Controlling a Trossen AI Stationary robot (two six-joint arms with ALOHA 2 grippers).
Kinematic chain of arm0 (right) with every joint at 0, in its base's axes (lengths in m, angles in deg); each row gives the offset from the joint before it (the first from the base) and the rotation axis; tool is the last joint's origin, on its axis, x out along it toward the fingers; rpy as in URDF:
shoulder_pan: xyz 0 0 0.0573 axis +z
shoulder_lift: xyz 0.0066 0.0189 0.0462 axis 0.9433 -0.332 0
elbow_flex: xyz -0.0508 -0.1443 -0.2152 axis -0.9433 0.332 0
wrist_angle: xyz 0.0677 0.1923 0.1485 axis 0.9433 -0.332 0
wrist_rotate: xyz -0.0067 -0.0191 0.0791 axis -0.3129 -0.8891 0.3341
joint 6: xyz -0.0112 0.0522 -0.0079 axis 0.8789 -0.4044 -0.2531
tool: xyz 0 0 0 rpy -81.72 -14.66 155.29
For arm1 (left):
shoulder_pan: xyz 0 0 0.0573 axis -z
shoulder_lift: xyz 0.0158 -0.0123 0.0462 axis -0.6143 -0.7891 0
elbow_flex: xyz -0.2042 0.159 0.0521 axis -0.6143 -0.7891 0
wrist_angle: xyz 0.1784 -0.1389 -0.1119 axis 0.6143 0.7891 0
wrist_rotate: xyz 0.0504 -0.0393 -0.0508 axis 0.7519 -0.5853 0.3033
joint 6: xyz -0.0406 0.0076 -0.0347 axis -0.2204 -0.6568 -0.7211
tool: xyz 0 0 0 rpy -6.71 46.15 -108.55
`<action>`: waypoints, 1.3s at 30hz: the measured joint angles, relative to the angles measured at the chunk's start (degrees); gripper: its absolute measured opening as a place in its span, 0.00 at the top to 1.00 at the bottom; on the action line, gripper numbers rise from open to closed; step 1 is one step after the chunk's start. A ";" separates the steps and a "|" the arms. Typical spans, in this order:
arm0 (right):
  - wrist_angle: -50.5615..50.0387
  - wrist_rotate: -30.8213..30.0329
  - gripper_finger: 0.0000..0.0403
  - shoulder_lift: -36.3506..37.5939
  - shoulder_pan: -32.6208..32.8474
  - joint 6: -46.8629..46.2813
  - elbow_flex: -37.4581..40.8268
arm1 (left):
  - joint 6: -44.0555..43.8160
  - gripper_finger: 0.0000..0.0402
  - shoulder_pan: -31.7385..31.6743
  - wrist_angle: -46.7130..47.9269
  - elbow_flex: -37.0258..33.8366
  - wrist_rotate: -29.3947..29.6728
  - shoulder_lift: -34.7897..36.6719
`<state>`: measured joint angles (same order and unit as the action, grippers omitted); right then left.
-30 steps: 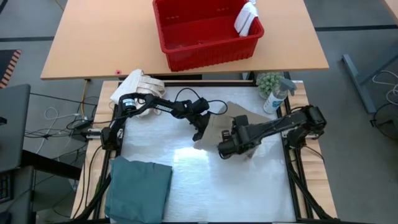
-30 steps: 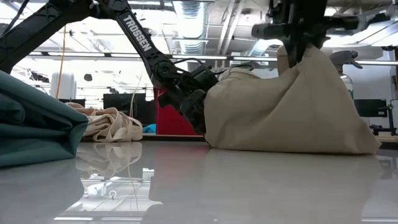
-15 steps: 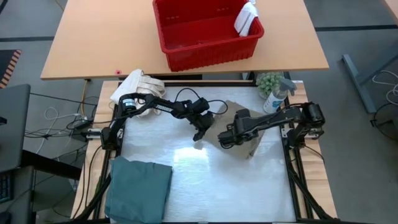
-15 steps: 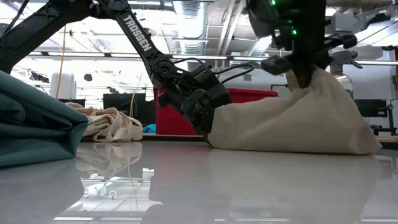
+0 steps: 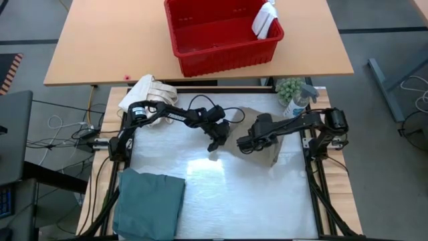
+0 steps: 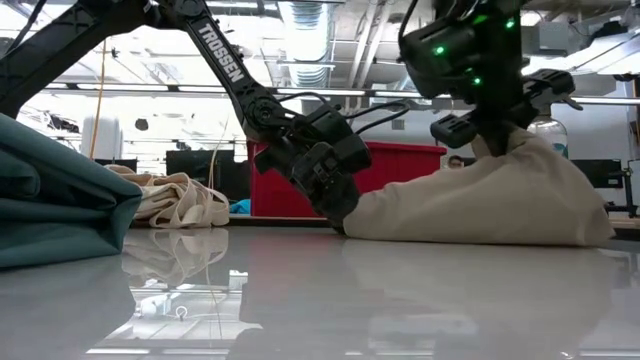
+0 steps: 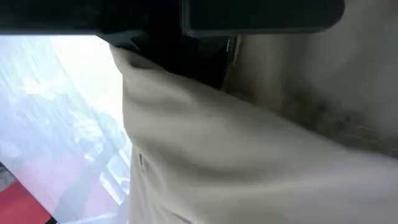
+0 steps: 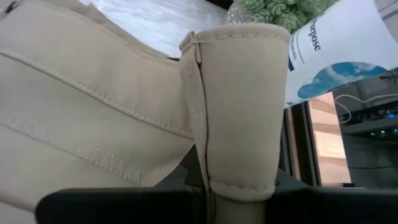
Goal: Fold Laundry from Bin
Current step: Fold the brown shorts
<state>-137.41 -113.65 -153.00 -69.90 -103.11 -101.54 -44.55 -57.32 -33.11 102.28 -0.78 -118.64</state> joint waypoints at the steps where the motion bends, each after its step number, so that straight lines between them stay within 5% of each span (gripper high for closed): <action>1: 0.58 0.02 0.83 0.00 -0.82 0.98 0.01 | 0.00 1.00 0.22 -0.01 0.00 0.04 0.00; 18: 19.46 2.73 0.83 -0.15 -15.61 23.77 6.81 | -0.45 1.00 1.24 -0.38 0.00 0.97 0.00; 32: 27.07 10.56 0.83 -0.07 -18.93 25.64 15.07 | -1.09 1.00 1.37 -0.83 0.00 0.87 0.00; 39: 28.17 10.16 0.47 0.31 -19.62 26.47 15.24 | -1.05 1.00 1.40 -0.81 0.00 0.32 0.00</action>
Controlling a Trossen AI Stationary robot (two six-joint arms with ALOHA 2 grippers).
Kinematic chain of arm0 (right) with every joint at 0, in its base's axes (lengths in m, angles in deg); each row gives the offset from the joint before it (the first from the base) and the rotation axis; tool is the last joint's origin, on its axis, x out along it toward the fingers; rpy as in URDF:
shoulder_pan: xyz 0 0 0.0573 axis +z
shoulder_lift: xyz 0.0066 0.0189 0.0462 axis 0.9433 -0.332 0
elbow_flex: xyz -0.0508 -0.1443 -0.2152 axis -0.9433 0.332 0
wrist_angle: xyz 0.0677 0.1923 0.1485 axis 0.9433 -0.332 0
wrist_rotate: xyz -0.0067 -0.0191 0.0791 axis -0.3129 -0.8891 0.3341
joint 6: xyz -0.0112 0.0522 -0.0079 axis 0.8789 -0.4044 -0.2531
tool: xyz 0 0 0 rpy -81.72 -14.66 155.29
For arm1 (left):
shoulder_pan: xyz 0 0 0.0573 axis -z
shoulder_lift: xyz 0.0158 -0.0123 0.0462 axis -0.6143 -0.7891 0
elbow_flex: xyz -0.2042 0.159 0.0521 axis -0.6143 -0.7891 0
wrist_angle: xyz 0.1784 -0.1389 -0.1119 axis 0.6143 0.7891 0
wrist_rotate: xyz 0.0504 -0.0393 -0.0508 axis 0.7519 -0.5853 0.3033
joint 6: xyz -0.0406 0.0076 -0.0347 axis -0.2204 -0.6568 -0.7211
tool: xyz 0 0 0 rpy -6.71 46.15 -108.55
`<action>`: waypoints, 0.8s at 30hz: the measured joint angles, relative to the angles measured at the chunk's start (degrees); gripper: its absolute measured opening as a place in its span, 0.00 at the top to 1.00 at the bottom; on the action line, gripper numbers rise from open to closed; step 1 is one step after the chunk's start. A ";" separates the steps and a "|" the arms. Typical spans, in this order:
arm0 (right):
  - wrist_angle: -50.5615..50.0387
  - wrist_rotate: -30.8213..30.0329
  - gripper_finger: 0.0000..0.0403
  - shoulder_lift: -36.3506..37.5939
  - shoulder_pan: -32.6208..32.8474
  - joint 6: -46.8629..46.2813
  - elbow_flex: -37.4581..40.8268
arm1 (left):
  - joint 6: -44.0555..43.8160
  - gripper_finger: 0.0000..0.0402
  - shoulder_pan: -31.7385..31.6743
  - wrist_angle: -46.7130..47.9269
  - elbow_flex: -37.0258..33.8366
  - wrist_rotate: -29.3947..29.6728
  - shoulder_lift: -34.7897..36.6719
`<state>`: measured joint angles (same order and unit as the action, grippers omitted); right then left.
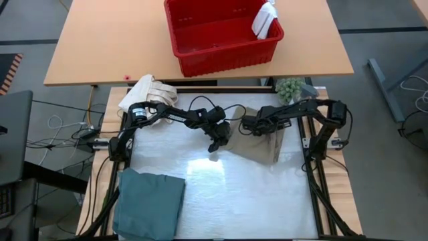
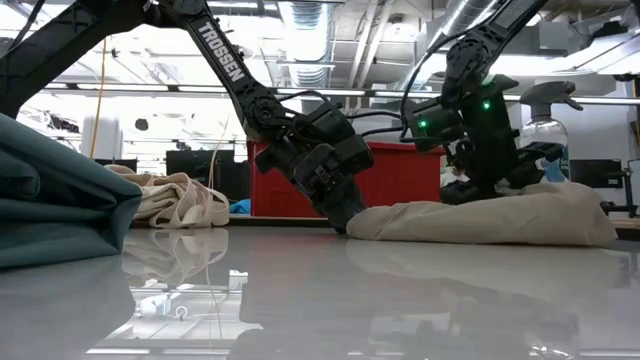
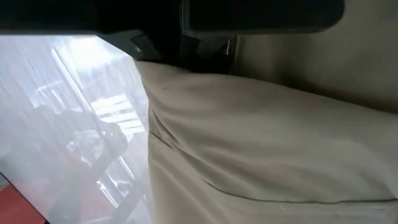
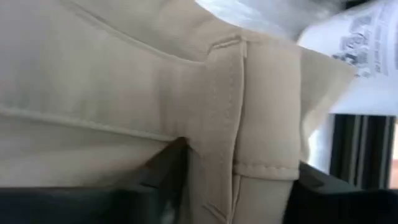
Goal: Fold Laundry from Bin
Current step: Fold the brown shorts
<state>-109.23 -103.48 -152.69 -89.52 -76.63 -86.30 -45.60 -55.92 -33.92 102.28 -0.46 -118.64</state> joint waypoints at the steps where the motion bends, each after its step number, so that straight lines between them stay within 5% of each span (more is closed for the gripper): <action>1: -0.47 0.31 0.43 0.27 -0.35 -0.02 0.00 | 0.00 1.00 0.00 0.00 0.00 0.00 0.00; 6: -0.27 0.45 0.29 4.34 -1.39 1.59 0.09 | -0.21 1.00 0.02 0.00 0.00 -0.07 0.00; 16: -0.44 -4.06 0.28 19.65 -3.06 3.33 -1.60 | -0.36 1.00 0.04 0.00 0.00 -0.07 0.00; 21: 15.97 0.19 0.32 23.30 1.31 12.80 -1.81 | -1.22 1.00 0.06 -0.12 0.00 -0.10 0.00; 24: 20.51 -1.63 0.43 21.13 5.76 11.95 -1.77 | -1.95 1.00 0.07 -0.50 0.00 -0.45 0.10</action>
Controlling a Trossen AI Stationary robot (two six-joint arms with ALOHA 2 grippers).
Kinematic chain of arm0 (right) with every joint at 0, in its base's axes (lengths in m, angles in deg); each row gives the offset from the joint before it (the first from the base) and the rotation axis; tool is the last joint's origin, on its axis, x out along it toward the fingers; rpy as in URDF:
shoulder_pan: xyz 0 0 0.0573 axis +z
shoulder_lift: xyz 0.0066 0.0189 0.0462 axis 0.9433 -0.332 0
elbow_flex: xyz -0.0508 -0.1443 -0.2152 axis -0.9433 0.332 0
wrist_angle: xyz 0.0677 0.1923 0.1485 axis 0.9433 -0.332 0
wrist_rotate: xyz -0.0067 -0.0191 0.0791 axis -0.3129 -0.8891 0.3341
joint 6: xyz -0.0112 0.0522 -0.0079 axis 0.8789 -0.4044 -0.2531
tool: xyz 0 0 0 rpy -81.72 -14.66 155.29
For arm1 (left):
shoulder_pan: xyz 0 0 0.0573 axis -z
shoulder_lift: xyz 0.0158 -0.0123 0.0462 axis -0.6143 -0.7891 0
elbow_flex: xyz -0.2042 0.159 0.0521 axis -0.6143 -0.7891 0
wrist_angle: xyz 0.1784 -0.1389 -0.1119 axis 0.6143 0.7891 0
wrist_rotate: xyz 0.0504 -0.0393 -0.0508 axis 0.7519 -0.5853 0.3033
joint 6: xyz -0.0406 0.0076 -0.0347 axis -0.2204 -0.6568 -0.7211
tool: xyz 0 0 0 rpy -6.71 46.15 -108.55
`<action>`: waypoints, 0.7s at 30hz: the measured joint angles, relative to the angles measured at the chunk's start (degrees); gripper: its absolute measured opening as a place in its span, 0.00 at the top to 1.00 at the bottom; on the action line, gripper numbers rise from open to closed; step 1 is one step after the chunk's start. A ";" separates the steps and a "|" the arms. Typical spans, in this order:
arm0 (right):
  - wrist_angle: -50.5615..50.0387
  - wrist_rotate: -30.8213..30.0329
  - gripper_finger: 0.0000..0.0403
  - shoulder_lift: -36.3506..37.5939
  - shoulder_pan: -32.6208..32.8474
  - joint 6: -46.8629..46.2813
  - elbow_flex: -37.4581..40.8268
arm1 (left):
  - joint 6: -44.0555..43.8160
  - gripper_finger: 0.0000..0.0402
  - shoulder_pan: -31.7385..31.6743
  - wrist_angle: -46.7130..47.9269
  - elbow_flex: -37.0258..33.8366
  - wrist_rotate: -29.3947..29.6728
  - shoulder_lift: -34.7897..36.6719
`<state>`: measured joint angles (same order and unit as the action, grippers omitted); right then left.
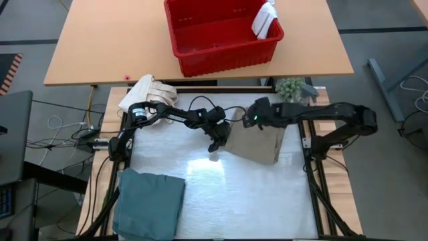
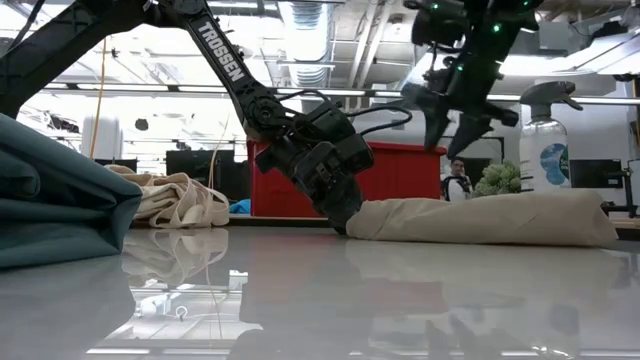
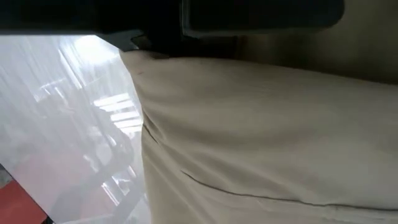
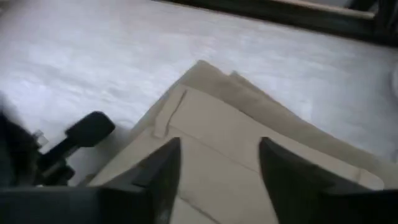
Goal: Fold Laundry from Bin
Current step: Fold the brown shorts
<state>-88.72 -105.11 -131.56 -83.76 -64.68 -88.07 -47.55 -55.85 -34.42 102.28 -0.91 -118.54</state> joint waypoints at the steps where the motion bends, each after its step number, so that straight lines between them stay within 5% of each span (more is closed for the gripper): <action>1: -0.38 -2.00 0.49 -0.99 1.30 -1.44 0.02 | -0.03 1.00 0.00 0.02 0.00 0.00 0.10; 7: -6.06 -6.90 0.94 -9.33 5.64 -11.82 0.06 | -0.41 1.00 -0.04 0.47 -0.02 0.14 0.82; 14: -6.85 -4.02 0.96 -18.51 6.03 -13.40 0.07 | -2.51 1.00 -0.04 3.45 -0.11 0.08 2.37; 21: -5.74 -1.39 0.97 -25.83 6.37 -11.85 -0.31 | -4.83 1.00 -0.04 22.09 -0.41 4.11 7.35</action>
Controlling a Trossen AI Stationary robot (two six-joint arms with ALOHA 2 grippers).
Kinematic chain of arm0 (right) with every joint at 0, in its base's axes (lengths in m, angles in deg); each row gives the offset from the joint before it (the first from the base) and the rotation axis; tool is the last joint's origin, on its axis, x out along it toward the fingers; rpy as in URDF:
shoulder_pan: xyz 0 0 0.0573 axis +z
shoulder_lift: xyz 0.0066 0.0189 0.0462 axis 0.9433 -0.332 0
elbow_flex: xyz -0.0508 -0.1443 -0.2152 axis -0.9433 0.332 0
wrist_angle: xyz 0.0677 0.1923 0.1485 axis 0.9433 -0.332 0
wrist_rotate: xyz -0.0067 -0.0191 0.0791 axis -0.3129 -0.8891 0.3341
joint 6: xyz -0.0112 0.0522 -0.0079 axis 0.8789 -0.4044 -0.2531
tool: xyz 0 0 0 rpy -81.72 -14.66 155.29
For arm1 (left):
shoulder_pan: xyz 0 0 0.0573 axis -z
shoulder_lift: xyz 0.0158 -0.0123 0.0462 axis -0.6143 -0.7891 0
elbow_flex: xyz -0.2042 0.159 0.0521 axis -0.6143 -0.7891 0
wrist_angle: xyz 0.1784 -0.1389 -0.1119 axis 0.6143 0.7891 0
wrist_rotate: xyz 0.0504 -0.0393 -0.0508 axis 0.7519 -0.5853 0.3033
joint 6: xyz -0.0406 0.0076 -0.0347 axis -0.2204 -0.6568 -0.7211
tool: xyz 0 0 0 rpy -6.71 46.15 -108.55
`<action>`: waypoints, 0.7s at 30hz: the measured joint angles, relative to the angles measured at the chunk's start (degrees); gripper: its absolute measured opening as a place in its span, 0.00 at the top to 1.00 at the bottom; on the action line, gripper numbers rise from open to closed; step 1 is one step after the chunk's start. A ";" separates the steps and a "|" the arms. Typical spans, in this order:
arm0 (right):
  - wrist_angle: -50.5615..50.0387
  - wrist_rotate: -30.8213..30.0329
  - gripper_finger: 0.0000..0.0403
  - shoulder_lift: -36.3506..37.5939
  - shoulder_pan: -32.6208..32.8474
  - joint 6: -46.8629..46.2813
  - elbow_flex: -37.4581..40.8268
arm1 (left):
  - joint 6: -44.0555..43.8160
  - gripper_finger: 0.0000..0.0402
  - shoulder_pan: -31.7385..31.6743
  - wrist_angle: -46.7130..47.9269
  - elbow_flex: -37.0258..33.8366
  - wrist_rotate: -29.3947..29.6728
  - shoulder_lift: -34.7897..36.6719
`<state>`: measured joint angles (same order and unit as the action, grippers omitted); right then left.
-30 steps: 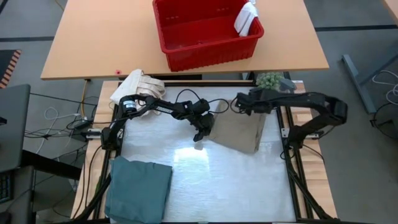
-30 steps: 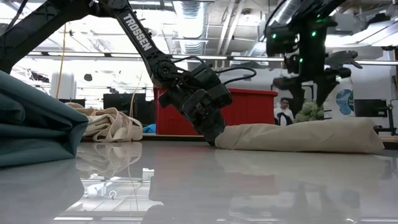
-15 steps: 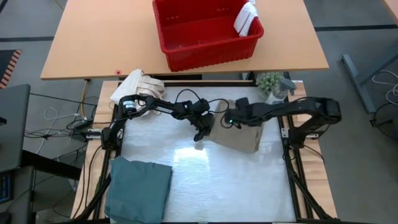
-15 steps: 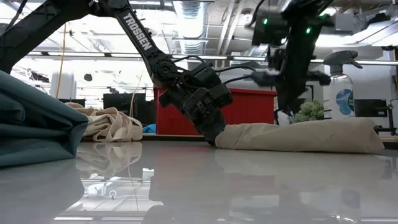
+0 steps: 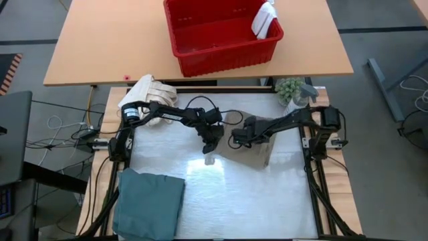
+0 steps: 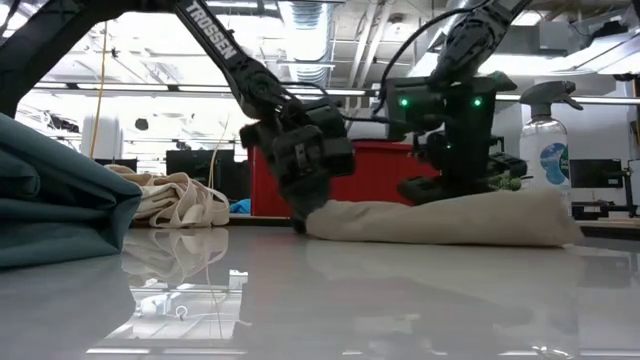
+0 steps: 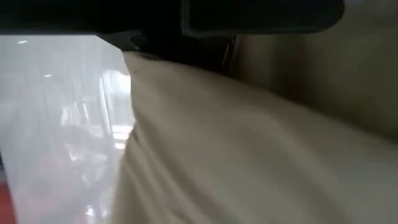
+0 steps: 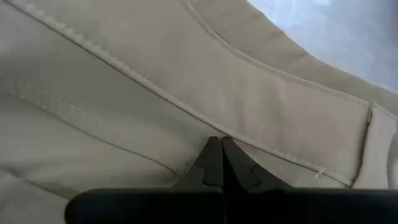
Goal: Fold Laundry from Bin
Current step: Fold the brown shorts
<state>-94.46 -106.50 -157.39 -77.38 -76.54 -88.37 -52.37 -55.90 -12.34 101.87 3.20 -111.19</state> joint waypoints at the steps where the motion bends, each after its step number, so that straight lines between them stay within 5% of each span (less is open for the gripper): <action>1: 0.52 0.35 0.97 -0.78 0.04 0.38 -0.07 | -1.21 1.00 -0.03 1.21 -0.18 1.25 0.78; 9: 4.54 0.37 0.97 -3.06 0.82 2.13 0.09 | -3.13 0.98 -1.27 6.37 -0.46 13.35 4.90; 14: 5.76 0.39 0.97 -3.11 0.80 4.06 0.07 | -4.77 0.90 -3.69 9.77 -0.44 12.85 5.36; 21: 6.51 0.91 0.97 -3.15 0.64 5.30 0.11 | -6.21 0.76 -5.65 7.93 -0.68 4.60 5.09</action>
<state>-87.95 -105.59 -160.54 -76.74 -71.24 -88.27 -58.58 -61.55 -4.41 101.19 7.80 -106.10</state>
